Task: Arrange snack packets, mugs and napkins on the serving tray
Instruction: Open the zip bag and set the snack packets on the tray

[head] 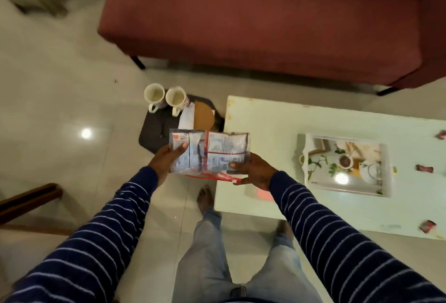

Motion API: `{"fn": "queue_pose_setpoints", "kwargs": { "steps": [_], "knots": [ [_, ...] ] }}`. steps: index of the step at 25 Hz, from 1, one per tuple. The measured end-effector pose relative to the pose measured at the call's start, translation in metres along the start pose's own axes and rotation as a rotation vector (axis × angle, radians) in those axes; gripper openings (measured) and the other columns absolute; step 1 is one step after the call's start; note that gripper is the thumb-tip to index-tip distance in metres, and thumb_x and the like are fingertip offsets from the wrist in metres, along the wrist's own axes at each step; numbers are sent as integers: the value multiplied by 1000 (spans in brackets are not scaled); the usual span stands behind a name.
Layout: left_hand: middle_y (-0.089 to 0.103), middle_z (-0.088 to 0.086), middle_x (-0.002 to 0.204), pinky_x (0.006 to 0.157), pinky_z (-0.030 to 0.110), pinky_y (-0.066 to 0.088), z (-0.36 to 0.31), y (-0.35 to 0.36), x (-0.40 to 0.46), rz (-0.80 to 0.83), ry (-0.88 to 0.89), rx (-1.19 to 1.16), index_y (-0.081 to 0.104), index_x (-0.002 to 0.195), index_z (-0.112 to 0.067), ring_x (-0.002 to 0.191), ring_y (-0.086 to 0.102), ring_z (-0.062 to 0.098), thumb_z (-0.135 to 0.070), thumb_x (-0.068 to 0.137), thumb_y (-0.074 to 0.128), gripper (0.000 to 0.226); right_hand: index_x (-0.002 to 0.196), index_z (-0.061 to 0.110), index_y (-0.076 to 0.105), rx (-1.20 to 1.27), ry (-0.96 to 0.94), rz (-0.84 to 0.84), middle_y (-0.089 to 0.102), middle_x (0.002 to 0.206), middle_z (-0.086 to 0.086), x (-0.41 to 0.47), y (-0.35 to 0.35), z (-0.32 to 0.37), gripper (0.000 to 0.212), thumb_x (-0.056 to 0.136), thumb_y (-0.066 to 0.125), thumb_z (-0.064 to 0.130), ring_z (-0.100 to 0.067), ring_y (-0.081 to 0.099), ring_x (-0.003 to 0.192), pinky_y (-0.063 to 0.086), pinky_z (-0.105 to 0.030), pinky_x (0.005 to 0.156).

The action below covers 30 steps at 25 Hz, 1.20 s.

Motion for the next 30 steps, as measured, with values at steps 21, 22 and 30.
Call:
{"fn": "queue_pose_setpoints", "kwargs": {
  "steps": [21, 22, 30],
  "knots": [
    [66, 18, 127, 103, 43, 46, -137, 375, -145, 214, 164, -124, 62, 130, -7, 116, 63, 30, -63, 92, 53, 68, 109, -2, 71, -626, -824, -294, 68, 106, -8, -407, -245, 139, 30, 79, 77, -1, -9, 68, 95, 55, -22, 81],
    [67, 17, 120, 97, 41, 49, -145, 377, -146, 187, 180, -92, 63, 126, -7, 110, 66, 29, -59, 93, 54, 62, 109, 0, 72, -661, -867, -311, 67, 107, -7, -414, -241, 141, 33, 77, 79, -1, -10, 66, 97, 53, -22, 84],
    [55, -2, 74, 60, 27, 49, -223, 408, -177, 81, 622, -57, 73, 98, -25, 67, 51, 13, -34, 101, 51, 23, 119, 7, 67, -736, -914, -563, 40, 133, -10, -444, -261, 139, 47, 75, 81, 1, -16, 45, 125, 42, -10, 97]
  ]
}}
Point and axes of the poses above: each hand's wrist, its own x-axis towards the middle knuckle, its own y-axis out of the palm, z = x × y, the point moved 10 cm from there along x, towards the middle knuckle
